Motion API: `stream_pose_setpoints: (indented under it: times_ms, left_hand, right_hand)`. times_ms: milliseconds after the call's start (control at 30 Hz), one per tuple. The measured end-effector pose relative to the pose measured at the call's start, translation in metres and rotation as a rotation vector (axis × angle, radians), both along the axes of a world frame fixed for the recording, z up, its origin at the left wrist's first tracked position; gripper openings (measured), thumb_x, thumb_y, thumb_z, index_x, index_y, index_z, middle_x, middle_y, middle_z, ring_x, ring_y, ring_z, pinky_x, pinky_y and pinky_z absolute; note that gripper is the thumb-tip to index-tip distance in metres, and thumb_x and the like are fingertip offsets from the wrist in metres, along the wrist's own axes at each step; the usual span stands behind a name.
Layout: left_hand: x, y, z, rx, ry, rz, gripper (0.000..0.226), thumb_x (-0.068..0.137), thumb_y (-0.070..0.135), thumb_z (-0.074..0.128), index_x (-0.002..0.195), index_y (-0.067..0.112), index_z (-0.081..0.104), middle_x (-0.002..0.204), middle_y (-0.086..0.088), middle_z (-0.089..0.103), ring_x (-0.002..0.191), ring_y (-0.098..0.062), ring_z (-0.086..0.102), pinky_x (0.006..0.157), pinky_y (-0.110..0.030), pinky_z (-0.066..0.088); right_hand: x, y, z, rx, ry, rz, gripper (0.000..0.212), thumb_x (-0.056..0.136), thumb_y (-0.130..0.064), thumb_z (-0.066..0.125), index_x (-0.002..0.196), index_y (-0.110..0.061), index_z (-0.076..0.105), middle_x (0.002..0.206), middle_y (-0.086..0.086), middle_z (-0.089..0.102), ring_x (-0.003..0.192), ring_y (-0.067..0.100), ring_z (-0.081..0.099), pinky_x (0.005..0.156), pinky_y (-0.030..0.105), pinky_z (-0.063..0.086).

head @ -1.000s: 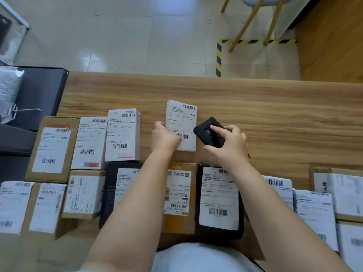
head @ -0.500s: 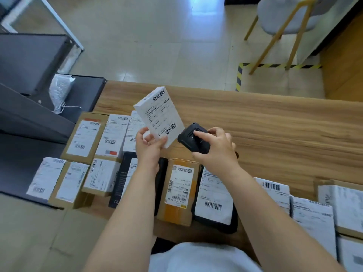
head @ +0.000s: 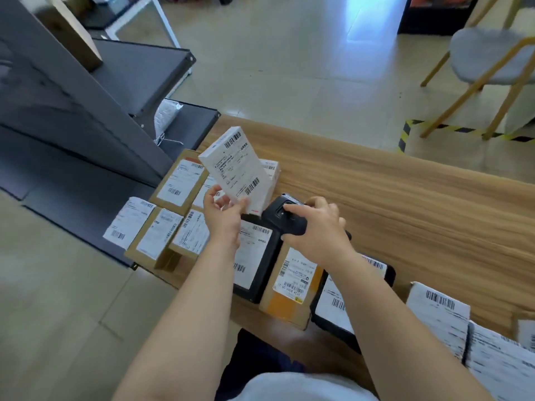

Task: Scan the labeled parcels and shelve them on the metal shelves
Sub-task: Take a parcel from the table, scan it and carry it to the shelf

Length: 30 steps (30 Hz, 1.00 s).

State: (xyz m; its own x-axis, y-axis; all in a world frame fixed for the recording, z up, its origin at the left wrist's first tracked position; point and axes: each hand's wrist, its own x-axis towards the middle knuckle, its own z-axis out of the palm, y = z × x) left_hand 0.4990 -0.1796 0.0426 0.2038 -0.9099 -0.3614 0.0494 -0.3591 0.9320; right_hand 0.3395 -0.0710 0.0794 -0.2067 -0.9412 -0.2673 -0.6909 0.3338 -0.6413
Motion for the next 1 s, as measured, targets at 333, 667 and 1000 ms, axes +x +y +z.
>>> stream_pose_setpoints:
  times_ms: [333, 667, 1000]
  left_hand:
    - [0.17, 0.0, 0.007, 0.16, 0.336, 0.456, 0.052, 0.086, 0.002, 0.075, 0.124, 0.027, 0.05, 0.112, -0.005, 0.066, 0.087, -0.018, 0.065, 0.08, -0.044, 0.06]
    - [0.5, 0.054, 0.032, 0.008, 0.54, 0.848, 0.034, 0.092, 0.011, 0.069, 0.12, 0.024, 0.056, 0.118, -0.002, 0.071, 0.089, -0.018, 0.07, 0.065, -0.033, 0.054]
    - [0.808, 0.035, 0.1, -0.2, 0.481, 0.973, 0.049, 0.087, 0.009, 0.072, 0.133, 0.017, 0.056, 0.125, -0.006, 0.069, 0.116, -0.022, 0.065, 0.061, -0.029, 0.057]
  right_hand:
    - [0.135, -0.062, 0.002, -0.124, -0.022, 0.177, 0.059, 0.087, -0.036, 0.069, 0.141, -0.041, 0.045, 0.142, 0.001, 0.032, 0.13, 0.029, 0.023, 0.111, 0.048, 0.024]
    - [0.472, -0.123, 0.039, -0.277, -0.028, 0.667, 0.063, 0.083, -0.044, 0.069, 0.14, -0.042, 0.045, 0.14, -0.002, 0.035, 0.126, 0.026, 0.031, 0.106, 0.048, 0.035]
    - [0.788, -0.196, 0.1, -0.365, -0.233, 0.72, 0.059, 0.076, -0.033, 0.075, 0.132, -0.039, 0.056, 0.119, -0.006, 0.041, 0.114, 0.019, 0.036, 0.102, 0.044, 0.04]
